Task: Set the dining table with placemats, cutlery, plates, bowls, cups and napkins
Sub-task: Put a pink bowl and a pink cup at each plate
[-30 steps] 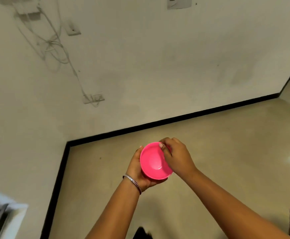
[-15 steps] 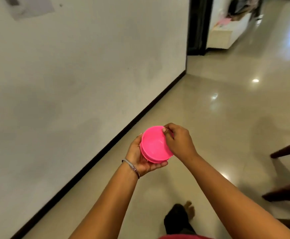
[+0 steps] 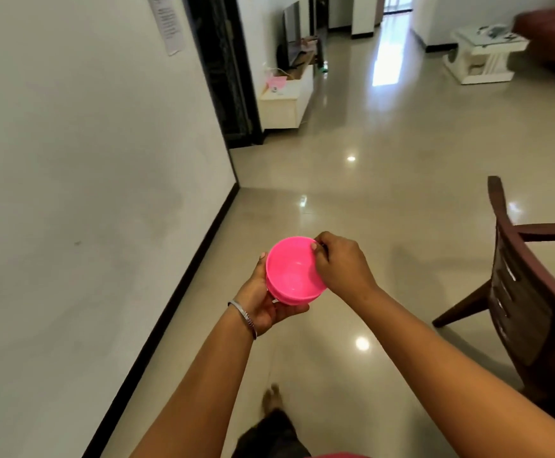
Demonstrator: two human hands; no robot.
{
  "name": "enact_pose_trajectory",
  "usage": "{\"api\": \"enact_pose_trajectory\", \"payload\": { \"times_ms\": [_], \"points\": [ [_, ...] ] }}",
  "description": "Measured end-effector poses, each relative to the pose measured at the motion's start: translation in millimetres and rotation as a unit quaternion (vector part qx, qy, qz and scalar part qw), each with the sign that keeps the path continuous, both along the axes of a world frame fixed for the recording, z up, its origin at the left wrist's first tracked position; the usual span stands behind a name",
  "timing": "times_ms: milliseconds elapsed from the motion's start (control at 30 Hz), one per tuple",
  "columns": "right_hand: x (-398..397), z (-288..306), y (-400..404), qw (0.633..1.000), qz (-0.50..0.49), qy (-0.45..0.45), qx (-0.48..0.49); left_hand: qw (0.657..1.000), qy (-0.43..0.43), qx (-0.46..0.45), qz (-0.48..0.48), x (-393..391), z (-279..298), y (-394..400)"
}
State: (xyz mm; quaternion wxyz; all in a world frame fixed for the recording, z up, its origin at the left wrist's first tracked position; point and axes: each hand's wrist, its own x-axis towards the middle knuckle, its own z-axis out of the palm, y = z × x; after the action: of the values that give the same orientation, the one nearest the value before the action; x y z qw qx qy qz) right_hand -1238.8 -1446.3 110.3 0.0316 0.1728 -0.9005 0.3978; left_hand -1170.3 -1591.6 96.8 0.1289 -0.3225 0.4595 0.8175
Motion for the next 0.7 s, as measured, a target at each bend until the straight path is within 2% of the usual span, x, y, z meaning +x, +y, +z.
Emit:
{"api": "enact_pose_trajectory", "payload": {
  "times_ms": [233,367,500,700],
  "points": [
    [-184,-13,7,0.993,-0.119,-0.023,-0.005,0.989,-0.016,-0.005,-0.149,-225,-12,-15],
    [-284,-12,17,0.980,-0.196,-0.031,-0.002,0.965,-0.021,-0.047,-0.255,-356,-2,-9],
    [-365,-15,49,0.956,-0.291,-0.017,-0.028,0.939,-0.021,-0.074,-0.336,-462,4,28],
    [-488,-35,123,0.919,-0.391,-0.018,-0.040,0.908,-0.002,-0.106,-0.405,-611,-10,117]
  ]
}}
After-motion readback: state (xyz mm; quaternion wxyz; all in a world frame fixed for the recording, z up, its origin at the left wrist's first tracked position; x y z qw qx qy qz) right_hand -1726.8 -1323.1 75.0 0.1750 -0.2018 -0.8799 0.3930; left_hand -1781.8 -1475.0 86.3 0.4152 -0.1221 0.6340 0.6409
